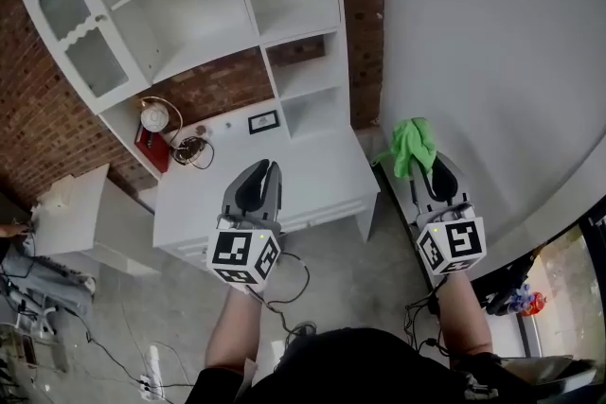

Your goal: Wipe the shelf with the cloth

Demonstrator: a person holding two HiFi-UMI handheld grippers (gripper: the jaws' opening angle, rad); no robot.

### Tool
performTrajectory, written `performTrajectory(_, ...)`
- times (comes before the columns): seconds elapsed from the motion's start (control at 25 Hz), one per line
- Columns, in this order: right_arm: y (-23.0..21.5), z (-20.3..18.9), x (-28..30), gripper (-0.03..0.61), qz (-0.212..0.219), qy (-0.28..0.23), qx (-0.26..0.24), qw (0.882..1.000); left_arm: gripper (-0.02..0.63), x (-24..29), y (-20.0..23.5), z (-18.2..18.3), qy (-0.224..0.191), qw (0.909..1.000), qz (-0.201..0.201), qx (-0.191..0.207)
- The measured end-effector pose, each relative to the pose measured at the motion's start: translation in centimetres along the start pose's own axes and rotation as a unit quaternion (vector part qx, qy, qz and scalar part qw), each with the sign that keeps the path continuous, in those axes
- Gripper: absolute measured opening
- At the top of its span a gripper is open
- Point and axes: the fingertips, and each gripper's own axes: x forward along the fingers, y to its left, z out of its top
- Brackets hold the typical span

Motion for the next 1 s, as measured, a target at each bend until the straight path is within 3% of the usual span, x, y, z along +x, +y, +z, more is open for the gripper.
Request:
performTrajectory(0.24,-2.0,0.8,-0.9,0.092,0.029,-0.016,-0.008,0.999,0.046,-0.4,-2.3,1.2,-0.006,0.9996,0.025,0.009)
performTrajectory(0.44,-2.8,-0.3,-0.8,0.1,0.041,-0.012,0.011,0.999,0.046,-1.2,-2.7,0.0,0.007,0.9989,0.045,0.009)
performTrajectory(0.64,-3.0,-1.4,0.9,0.1,0.06,-0.008,0.014,0.998,0.046,0.1,-1.2,-0.9,0.012,0.9981,0.06,-0.005)
performTrajectory(1.0,-2.6,-3.4,6.8,0.1,0.042,0.007,-0.005,0.999,0.046,5.3,4.2,-3.1,0.006,0.9988,0.042,-0.025)
